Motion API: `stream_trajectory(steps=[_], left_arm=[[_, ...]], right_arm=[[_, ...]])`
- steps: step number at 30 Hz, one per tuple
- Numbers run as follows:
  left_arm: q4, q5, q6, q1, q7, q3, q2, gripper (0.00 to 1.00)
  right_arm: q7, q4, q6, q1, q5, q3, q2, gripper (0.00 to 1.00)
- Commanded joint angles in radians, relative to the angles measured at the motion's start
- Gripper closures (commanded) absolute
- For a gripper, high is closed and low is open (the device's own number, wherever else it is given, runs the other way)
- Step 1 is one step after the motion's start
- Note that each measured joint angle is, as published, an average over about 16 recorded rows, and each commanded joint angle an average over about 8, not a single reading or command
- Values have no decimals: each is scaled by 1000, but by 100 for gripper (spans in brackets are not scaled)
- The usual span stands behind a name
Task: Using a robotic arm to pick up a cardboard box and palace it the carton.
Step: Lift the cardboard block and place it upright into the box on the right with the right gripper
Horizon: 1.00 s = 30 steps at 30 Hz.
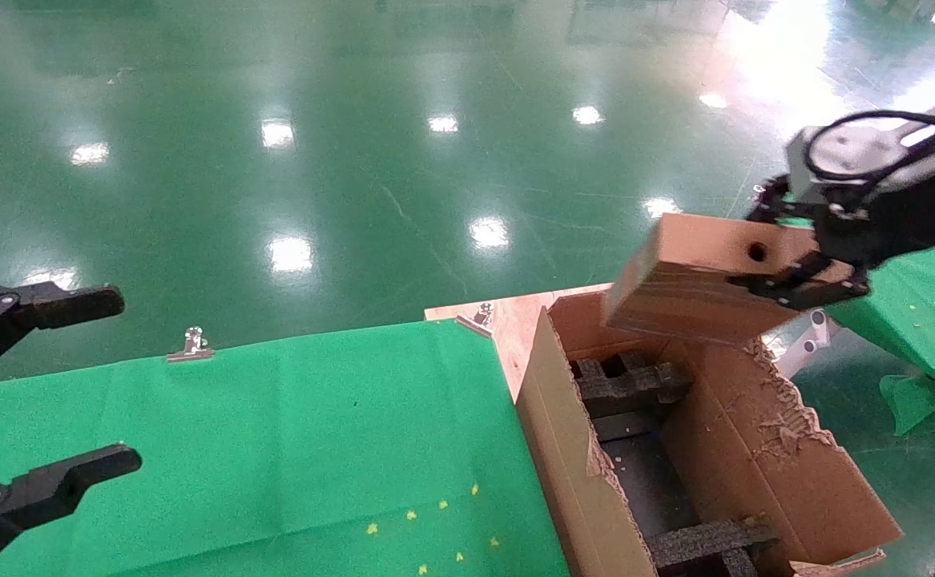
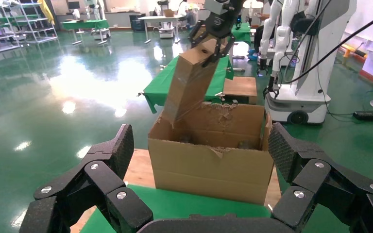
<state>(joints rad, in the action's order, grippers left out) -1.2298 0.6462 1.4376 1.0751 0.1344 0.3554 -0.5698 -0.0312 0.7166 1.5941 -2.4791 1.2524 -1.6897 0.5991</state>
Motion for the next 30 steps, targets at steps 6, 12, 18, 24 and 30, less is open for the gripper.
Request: stream_trajectory(steps=[6, 12, 18, 24, 30], left_arm=[[0, 0, 0, 0, 0, 0, 0, 0], [0, 0, 0, 0, 0, 0, 0, 0], [0, 0, 0, 0, 0, 0, 0, 0], [0, 0, 0, 0, 0, 0, 0, 0], [0, 0, 0, 0, 0, 0, 0, 0]], right_arm=[[5, 12, -4, -45, 15, -96, -63, 100], [3, 19, -6, -57, 19, -120, -75, 100], [19, 10, -17, -46, 10, -109, -71, 100], [167, -43, -54, -1, -52, -110, -86, 100], [404, -112, -97, 60, -101, -122, -107, 100]])
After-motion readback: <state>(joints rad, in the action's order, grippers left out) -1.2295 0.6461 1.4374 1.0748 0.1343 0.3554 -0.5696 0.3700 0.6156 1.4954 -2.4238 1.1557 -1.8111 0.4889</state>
